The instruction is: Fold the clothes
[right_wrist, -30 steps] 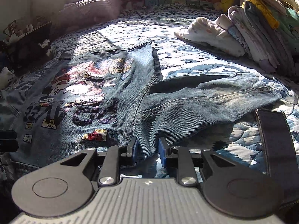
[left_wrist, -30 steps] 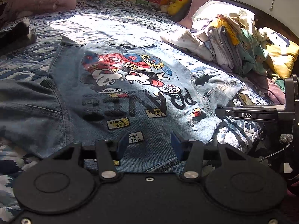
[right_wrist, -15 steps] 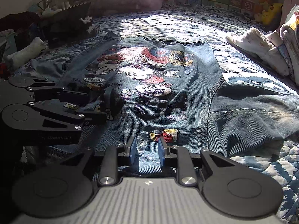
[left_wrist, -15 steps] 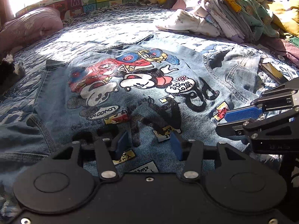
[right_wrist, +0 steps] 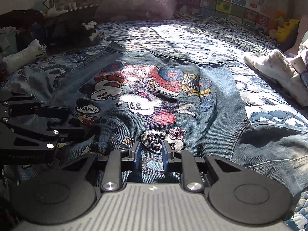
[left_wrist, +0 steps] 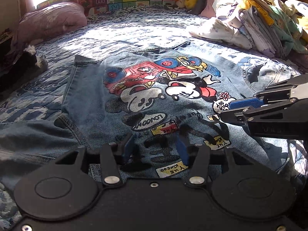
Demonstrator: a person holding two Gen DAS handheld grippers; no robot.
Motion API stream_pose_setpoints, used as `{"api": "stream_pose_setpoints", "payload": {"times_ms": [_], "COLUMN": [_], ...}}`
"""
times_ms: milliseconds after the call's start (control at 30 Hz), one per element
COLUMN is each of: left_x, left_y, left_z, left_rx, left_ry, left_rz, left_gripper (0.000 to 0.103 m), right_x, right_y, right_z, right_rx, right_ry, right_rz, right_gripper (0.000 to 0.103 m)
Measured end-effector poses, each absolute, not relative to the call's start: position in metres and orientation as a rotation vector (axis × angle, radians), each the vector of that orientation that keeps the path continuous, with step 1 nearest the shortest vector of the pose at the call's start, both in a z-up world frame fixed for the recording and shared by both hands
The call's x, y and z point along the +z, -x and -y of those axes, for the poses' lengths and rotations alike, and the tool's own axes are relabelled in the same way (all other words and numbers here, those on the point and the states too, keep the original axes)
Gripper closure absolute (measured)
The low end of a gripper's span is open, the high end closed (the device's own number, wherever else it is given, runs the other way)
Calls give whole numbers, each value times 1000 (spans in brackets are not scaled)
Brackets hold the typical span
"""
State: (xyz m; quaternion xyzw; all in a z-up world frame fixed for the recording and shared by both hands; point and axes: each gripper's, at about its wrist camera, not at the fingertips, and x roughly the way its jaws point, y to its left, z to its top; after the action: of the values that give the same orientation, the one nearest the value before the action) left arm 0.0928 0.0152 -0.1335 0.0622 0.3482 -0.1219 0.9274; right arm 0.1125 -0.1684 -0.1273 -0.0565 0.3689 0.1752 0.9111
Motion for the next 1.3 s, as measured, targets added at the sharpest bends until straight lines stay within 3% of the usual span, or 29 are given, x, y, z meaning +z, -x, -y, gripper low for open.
{"api": "stream_pose_setpoints", "payload": {"times_ms": [67,167,233,267,433,500,567,800,1133,1300], "left_x": [-123,-119,-136,-142,-131,-128,-138,-98,-77,-74], "left_y": [-85,-84,-94,-99,-91,-89,-96,-115,-198,-245], "left_z": [-26,-46,-57,-61,-69,-72,-72,-40,64,122], "left_rx": [-225,-173,-171,-170,-165,-163,-150,-230,-355,-383], "left_ry": [-97,-68,-37,-20,98,147,201,215,104,59], "left_rz": [-656,-594,-701,-746,-707,-698,-782,-757,-804,-842], "left_gripper": [55,54,51,45,44,39,36,28,28,29], "right_x": [-125,-124,-122,-120,-114,-117,-121,-144,-168,-176], "right_y": [-102,-80,-67,-60,-36,-33,-31,-33,-43,-43], "right_z": [185,213,222,227,260,271,279,296,316,323], "right_rx": [305,254,268,272,243,217,193,178,258,264], "right_ry": [100,25,-12,-29,-231,-293,-355,-565,-810,-834], "right_rz": [-760,-748,-731,-716,-679,-690,-704,-757,-712,-707], "right_gripper": [73,71,71,72,69,50,42,39,38,57]}}
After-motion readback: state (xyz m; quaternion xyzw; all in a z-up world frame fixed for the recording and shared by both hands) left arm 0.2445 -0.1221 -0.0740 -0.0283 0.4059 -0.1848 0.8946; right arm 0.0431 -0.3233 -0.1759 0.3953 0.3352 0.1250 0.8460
